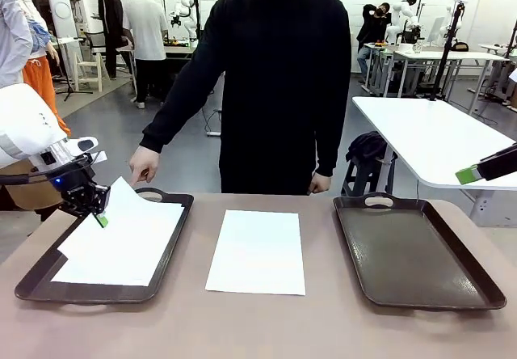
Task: Sort the A4 documents.
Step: Place the A4 Paper in the designated Handle tray.
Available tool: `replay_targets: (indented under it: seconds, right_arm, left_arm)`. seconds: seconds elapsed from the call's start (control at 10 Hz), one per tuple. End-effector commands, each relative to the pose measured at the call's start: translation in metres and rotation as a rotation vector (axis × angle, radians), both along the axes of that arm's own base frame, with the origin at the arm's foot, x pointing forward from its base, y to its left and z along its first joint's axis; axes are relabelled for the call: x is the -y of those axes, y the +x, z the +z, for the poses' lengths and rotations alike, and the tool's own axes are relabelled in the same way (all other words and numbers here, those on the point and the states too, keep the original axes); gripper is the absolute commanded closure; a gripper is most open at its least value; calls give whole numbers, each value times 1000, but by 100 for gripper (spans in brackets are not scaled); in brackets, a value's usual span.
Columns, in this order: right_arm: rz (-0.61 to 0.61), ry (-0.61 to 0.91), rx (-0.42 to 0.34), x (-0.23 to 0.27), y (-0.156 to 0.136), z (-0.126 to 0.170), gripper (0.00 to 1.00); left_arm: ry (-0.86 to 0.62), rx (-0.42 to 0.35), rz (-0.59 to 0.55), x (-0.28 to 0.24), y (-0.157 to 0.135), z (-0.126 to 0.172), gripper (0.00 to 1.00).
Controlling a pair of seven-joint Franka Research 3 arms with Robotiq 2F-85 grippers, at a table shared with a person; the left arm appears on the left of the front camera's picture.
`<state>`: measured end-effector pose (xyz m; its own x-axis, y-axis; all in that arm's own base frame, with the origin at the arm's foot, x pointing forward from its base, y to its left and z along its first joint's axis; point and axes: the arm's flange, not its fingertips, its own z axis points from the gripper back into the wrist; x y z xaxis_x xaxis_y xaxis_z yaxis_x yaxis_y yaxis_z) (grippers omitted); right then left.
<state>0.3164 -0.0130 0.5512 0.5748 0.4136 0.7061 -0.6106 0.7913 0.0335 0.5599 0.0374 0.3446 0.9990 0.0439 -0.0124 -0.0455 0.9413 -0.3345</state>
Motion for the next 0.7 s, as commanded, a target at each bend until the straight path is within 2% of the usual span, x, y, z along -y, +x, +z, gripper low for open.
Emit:
replay_targets:
  seconds: [0.0, 0.1, 0.2, 0.3, 0.4, 0.5, 0.6]
  right_arm:
    - [-4, 5, -5, 0, 1, -1, 0]
    - [-4, 5, -5, 0, 1, -1, 0]
    - [-4, 5, -5, 0, 1, -1, 0]
    - [-4, 5, -5, 0, 1, -1, 0]
    - [-4, 5, -5, 0, 1, -1, 0]
    - [-4, 5, -5, 0, 1, -1, 0]
    - [-4, 5, -5, 0, 1, -1, 0]
  left_arm:
    - [54, -20, 31, 5, -1, 4, 94]
    - [60, -18, 15, 4, -1, 5, 79]
    - [69, -19, 10, 4, -1, 6, 74]
    - [71, -19, 9, 2, 0, 7, 59]
    - [89, -16, 12, 2, 0, 8, 55]
    - [111, -14, 10, 2, 0, 11, 39]
    - [142, -12, 13, 1, 1, 12, 35]
